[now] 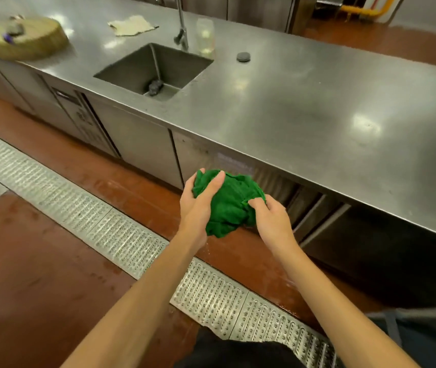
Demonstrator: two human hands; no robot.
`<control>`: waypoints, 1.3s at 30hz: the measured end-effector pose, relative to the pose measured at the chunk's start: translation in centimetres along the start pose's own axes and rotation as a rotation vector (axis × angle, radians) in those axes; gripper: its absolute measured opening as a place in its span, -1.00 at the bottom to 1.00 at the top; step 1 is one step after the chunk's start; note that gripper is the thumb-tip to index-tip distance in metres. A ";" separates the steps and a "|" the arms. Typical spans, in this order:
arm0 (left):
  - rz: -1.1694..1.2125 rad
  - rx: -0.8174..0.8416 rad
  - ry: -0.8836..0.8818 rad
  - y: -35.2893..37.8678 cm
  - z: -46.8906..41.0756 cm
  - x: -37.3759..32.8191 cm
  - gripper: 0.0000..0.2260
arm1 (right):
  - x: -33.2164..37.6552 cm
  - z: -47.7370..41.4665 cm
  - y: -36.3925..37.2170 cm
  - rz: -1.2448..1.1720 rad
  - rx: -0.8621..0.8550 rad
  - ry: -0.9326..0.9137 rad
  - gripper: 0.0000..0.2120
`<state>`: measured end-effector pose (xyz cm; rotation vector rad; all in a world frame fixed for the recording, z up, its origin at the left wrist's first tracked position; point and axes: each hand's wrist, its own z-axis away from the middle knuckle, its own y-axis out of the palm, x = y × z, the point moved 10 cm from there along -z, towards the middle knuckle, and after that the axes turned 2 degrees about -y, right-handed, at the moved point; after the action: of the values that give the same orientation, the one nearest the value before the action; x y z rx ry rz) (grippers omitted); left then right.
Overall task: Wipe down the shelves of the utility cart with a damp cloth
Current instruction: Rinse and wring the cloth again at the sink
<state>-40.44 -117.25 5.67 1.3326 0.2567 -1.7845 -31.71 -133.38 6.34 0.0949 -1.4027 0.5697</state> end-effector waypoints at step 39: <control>0.481 0.116 -0.439 -5.0 -44.2 -20.7 -0.29 | 21.6 -45.7 34.3 -0.404 0.121 -0.158 -0.62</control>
<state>-13.21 -76.55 3.85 0.9400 -0.3836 -1.6335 -3.96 -79.03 9.06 0.5184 -1.4497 0.3135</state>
